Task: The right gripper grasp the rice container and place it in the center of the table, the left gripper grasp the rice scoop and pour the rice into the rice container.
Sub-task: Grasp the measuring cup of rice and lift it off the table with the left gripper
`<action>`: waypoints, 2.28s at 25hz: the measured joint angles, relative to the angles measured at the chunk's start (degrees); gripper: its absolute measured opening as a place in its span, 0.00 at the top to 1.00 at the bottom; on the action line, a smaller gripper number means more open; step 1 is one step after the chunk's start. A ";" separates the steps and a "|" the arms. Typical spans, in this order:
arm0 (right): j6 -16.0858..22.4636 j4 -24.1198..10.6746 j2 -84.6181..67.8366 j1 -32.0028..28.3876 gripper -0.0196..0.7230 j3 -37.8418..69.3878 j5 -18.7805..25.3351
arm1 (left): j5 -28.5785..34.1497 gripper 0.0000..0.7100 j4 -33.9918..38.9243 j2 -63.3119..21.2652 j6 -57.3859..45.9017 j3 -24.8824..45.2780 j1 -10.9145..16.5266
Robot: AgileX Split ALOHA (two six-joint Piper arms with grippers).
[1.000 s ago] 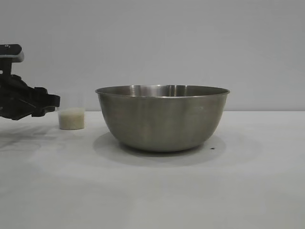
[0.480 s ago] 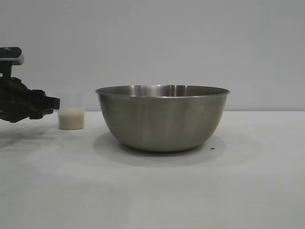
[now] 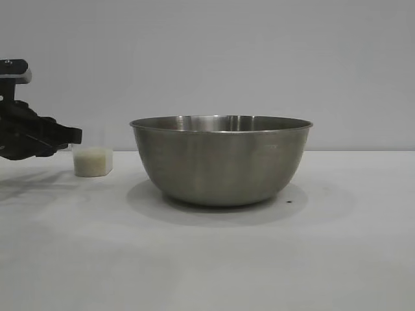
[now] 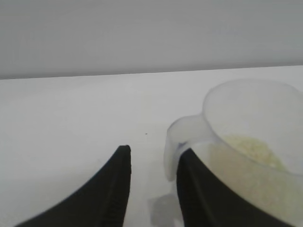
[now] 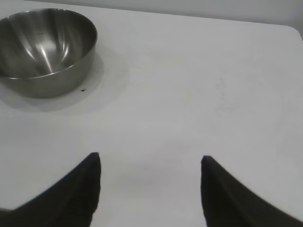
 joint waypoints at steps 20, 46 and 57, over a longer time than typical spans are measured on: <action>0.00 0.00 0.00 0.00 0.43 0.00 0.00 | -0.32 0.93 1.62 1.09 -0.75 -2.45 0.00; 0.00 0.00 0.00 0.00 0.43 0.00 0.00 | 5.30 1.00 1.62 -5.66 2.49 -2.45 0.00; 0.00 0.00 0.00 0.00 0.43 0.00 0.00 | 12.04 1.00 4.50 -14.16 3.40 -2.45 0.00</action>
